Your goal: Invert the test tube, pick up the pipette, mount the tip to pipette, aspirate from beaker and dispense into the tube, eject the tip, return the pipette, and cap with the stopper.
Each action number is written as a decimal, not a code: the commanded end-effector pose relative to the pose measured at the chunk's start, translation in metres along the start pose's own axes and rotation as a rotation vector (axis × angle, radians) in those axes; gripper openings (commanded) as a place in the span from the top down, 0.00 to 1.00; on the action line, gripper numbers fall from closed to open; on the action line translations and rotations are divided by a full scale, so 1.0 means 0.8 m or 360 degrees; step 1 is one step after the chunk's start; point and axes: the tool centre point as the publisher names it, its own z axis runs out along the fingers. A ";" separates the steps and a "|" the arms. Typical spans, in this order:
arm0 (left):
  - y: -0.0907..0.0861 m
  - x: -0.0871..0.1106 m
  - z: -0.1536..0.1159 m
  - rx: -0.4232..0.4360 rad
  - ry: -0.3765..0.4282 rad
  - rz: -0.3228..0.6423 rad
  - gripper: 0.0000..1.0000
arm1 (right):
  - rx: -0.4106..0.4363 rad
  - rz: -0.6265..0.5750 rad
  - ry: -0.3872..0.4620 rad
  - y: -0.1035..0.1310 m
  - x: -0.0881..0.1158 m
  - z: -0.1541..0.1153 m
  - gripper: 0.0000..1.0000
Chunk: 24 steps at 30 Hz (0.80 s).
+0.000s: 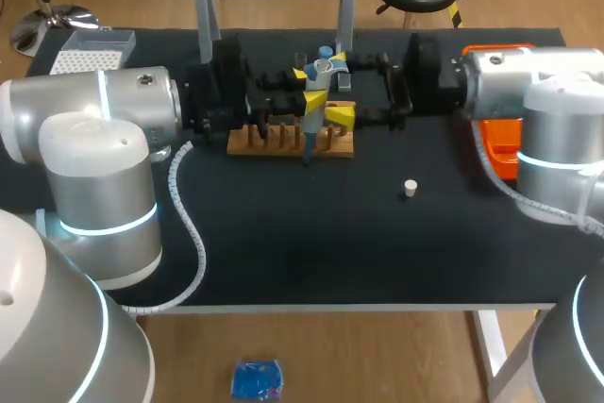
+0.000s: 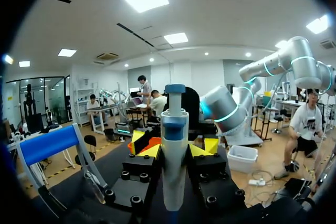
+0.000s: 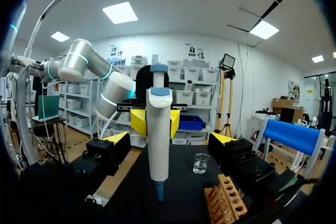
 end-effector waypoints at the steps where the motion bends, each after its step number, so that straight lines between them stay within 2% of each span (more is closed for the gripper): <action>1: 0.001 0.001 0.000 0.0004 -0.0002 0.0001 1.00 | 0.0032 -0.0010 -0.0031 0.021 0.010 -0.050 0.00; 6: 0.001 0.001 0.000 0.0004 -0.0002 0.0001 1.00 | 0.0065 -0.0028 -0.0108 0.028 0.000 -0.085 0.00; 11: 0.001 0.001 0.000 0.0004 -0.0002 0.0001 1.00 | 0.0169 -0.0008 -0.0225 0.023 -0.030 -0.106 0.00; 17: 0.001 0.001 0.000 0.0004 -0.0002 0.0001 1.00 | 0.0264 -0.0016 -0.0368 0.019 -0.085 -0.113 0.00; 24: 0.001 0.001 0.000 0.0004 -0.0002 0.0001 1.00 | 0.0394 -0.0021 -0.0492 0.021 -0.165 -0.102 0.00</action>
